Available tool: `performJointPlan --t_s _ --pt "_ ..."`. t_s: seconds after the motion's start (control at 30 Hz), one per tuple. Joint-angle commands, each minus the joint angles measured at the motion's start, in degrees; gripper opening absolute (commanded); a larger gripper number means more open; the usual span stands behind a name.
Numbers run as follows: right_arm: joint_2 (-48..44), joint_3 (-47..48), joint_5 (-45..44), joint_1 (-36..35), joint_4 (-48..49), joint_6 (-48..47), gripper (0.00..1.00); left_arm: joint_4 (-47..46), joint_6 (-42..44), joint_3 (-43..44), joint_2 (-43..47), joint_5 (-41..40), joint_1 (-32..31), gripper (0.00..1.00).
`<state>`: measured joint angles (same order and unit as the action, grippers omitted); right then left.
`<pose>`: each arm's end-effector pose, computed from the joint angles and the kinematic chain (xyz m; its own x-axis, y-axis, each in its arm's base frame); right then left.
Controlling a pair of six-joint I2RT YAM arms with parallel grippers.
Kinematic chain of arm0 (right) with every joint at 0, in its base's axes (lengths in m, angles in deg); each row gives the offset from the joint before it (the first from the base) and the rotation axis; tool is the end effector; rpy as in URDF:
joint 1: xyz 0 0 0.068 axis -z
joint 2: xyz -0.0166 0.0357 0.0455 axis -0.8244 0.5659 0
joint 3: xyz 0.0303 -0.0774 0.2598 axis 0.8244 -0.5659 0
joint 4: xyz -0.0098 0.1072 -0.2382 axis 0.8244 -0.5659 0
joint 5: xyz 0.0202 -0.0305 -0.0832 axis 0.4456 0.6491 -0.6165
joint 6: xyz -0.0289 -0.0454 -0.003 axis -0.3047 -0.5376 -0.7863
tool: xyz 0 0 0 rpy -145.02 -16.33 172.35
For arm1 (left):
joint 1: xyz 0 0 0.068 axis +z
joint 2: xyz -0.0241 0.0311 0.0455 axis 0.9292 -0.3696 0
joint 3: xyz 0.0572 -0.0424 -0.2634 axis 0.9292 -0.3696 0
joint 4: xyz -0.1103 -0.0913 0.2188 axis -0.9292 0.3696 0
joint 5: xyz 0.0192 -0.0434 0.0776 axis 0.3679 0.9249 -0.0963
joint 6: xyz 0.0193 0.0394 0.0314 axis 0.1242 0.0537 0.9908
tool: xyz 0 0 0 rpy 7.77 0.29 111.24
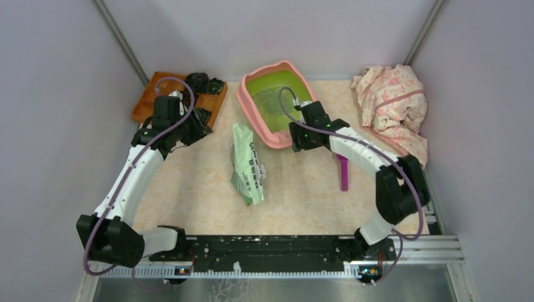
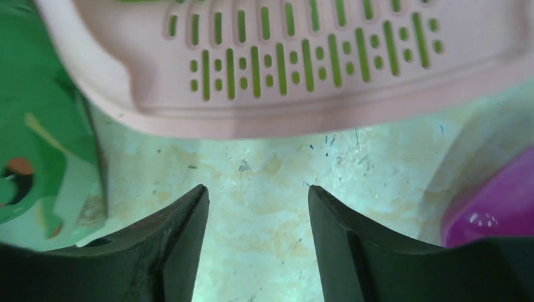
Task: Fill the litter box with clean litter
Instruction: Move the litter box to the center of the board, then reset both arms
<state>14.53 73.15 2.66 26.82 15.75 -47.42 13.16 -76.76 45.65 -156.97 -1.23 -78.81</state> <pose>0.3083 0.1686 0.2351 -0.7884 -0.2019 -0.5811 -0.3247 0.9389 0.1142 0.2622 -0.0513 0.3301 -0.6580 -0.4391 -0.6118 -0.1517 0.8731 -0.4634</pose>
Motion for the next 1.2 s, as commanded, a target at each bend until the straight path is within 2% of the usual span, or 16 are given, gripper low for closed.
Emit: performJointPlan --t_s 0.0,0.03,0.1,0.13,0.27,0.4,0.6,0.8,1.17 --pt "-13.41 -2.22 0.05 -0.16 -0.28 -0.11 0.67 -0.58 1.03 1.69 0.71 0.02 0.22 0.55" --pt "-16.54 -3.08 -0.49 -0.14 -0.38 -0.11 0.68 -0.74 1.27 1.74 0.95 0.31 0.22 0.63" --pt "-20.02 -4.74 -2.24 -0.12 -0.47 -0.04 0.7 -1.02 1.64 2.13 1.52 0.82 0.22 0.92" --pt "-22.93 -5.77 -3.48 -0.08 -0.1 0.03 0.7 -0.99 1.86 2.29 1.77 0.88 0.22 0.98" --pt "-30.68 -9.52 -10.84 0.17 1.58 1.99 0.82 0.37 3.0 3.9 2.82 -0.73 0.22 0.99" --pt "-36.28 -9.91 -13.85 0.57 -1.34 3.46 0.85 4.52 4.79 6.38 6.58 -0.22 0.22 0.99" --pt "-43.04 -12.43 -16.58 0.54 -3.02 6.2 0.87 -0.72 6.78 -1.92 19.74 -3.7 0.22 0.99" --pt "-46.61 -13.71 -15.71 0.59 -1.42 7.12 0.87 -0.84 6.9 -3.86 20.16 -3.72 0.22 0.99" --pt "-46.86 -16.36 -14.09 0.58 1.92 9.02 0.87 -1.38 7.99 -3.99 19.0 -3.72 0.22 0.99"
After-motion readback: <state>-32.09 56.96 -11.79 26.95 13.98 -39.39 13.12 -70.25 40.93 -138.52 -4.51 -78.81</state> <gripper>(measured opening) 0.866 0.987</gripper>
